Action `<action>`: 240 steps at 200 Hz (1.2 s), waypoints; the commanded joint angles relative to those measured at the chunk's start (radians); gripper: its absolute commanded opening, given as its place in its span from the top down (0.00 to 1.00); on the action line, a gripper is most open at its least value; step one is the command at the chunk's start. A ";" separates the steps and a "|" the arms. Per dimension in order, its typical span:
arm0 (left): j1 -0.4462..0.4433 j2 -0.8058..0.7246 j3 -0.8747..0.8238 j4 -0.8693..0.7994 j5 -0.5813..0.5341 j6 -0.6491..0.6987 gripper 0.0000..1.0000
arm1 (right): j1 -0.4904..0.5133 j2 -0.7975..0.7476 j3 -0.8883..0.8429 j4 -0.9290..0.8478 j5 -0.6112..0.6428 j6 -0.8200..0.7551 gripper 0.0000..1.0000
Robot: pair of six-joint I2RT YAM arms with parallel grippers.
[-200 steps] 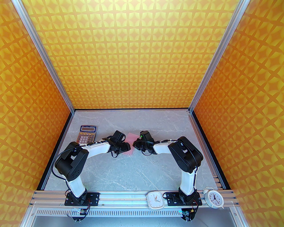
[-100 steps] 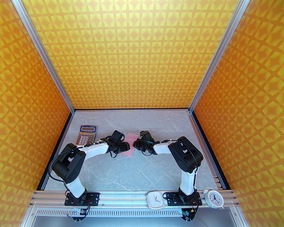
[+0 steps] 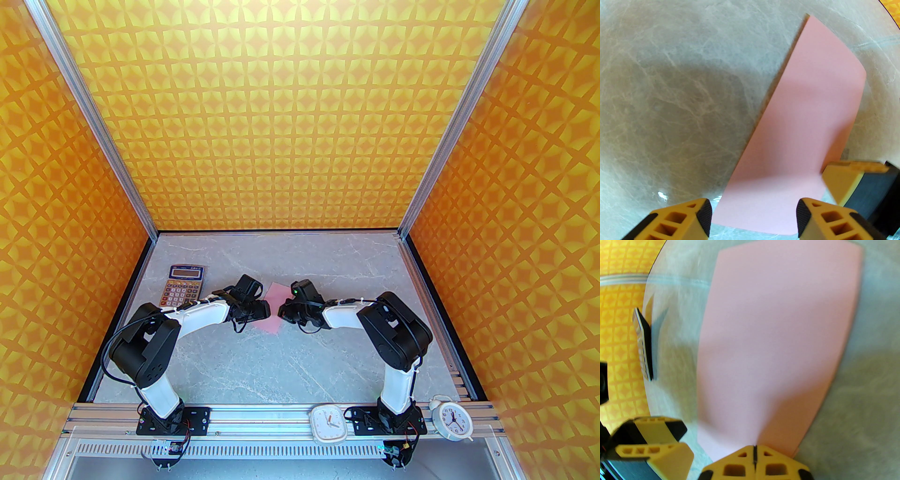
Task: Fold a paper plane with a square sheet of paper (fold left side to right side)
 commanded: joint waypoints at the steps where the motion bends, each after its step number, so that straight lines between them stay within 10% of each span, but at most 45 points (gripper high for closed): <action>1: 0.005 0.015 -0.010 -0.028 -0.022 -0.012 0.36 | 0.001 0.005 -0.014 -0.047 -0.016 -0.031 1.00; 151: -0.100 0.024 -0.042 0.083 0.087 -0.022 0.40 | 0.003 0.039 -0.017 -0.069 0.003 -0.051 1.00; 240: -0.001 0.000 -0.143 0.401 0.190 -0.110 0.38 | 0.003 0.030 -0.038 -0.058 0.003 -0.043 1.00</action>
